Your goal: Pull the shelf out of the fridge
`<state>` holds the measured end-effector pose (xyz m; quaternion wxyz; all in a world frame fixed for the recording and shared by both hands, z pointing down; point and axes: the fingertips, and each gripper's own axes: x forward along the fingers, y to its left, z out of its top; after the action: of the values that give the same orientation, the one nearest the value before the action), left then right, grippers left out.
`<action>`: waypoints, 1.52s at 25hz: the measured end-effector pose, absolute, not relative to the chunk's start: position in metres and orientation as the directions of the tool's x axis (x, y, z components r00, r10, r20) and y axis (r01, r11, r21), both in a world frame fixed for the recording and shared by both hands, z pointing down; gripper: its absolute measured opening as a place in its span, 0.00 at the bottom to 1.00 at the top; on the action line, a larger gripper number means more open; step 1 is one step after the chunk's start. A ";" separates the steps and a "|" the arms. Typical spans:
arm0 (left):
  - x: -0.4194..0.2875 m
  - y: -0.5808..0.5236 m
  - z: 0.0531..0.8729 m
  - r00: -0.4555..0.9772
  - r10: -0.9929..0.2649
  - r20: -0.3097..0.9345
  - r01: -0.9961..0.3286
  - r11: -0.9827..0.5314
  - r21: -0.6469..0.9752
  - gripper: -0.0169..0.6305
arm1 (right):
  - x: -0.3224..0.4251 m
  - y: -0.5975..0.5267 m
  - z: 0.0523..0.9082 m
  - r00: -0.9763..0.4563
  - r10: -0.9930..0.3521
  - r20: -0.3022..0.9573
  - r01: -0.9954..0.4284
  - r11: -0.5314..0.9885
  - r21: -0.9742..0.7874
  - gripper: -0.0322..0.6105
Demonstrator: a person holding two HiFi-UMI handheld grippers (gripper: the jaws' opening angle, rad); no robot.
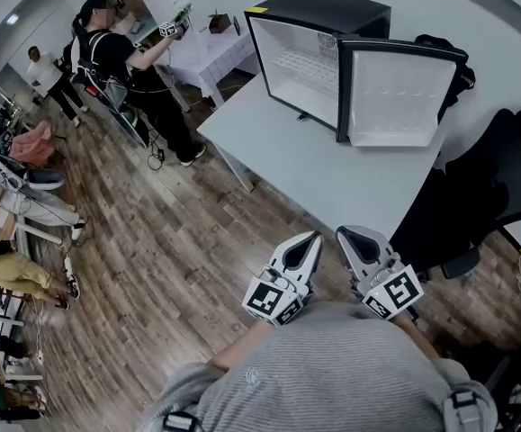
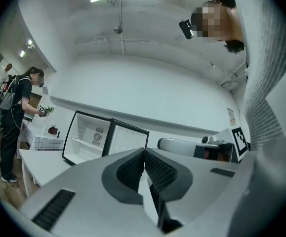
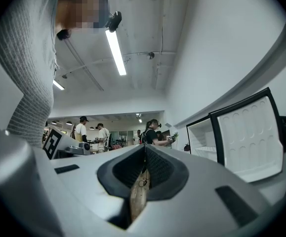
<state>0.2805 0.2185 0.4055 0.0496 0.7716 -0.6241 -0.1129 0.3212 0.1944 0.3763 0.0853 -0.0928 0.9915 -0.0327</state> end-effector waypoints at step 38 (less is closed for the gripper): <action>0.190 0.170 0.363 0.156 -0.972 -0.173 -0.987 -0.159 0.003 0.05 | 0.314 0.143 0.390 -0.955 -0.259 -0.146 -0.254 0.966 -0.056 0.07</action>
<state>0.1895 0.1702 0.3632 -0.0553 0.7582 -0.6462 -0.0671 0.3138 0.1426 0.3897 0.0764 -0.1297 0.9884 -0.0185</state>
